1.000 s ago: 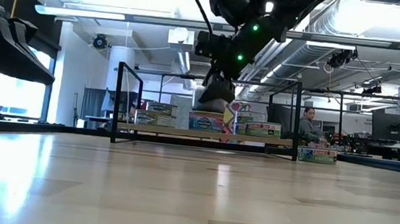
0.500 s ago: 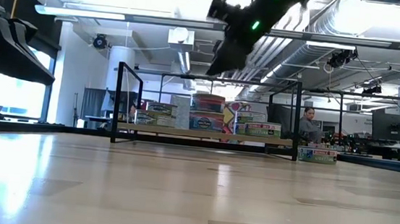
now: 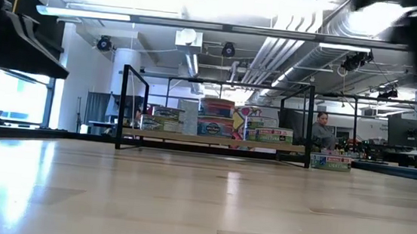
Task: Stack canned seafood by type on shelf
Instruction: Stack the green and blue tuna can on the green and blue tuna can on the shelf
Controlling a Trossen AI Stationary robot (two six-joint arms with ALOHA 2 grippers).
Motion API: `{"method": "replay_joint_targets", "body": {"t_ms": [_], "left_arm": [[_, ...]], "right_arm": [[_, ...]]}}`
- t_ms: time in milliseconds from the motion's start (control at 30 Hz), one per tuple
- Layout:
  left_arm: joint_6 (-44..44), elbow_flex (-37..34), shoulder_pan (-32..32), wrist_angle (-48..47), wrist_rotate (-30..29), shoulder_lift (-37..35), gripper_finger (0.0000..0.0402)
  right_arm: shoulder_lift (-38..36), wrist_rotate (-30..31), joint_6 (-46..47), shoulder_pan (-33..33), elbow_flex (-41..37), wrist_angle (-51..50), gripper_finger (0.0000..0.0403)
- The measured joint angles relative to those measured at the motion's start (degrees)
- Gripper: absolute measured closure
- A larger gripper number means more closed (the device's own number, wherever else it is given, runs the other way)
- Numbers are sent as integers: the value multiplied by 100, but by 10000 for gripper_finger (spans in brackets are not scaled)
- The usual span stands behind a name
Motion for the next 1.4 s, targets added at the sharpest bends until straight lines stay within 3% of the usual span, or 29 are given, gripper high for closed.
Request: {"method": "replay_joint_targets", "body": {"t_ms": [233, 367, 500, 667, 967, 1167, 1400], "left_arm": [[208, 0, 150, 155, -4, 0, 401], [557, 0, 184, 297, 13, 0, 402], [712, 0, 205, 505, 28, 0, 402], [761, 0, 207, 561, 31, 0, 401], [913, 0, 207, 561, 31, 0, 401], [913, 0, 207, 560, 31, 0, 402], [915, 0, 207, 581, 31, 0, 402]], "right_arm": [[321, -864, 2782, 1394, -580, 260, 336], [474, -862, 3486, 1674, -840, 341, 393], [616, -875, 3560, 1630, -906, 384, 390], [724, -1534, 3495, 1508, -938, 340, 400], [817, -1599, 3962, 2048, -937, -185, 402], [990, -1094, 3812, 1827, -923, 466, 403], [1457, -759, 2548, 848, -939, 2009, 403]]}}
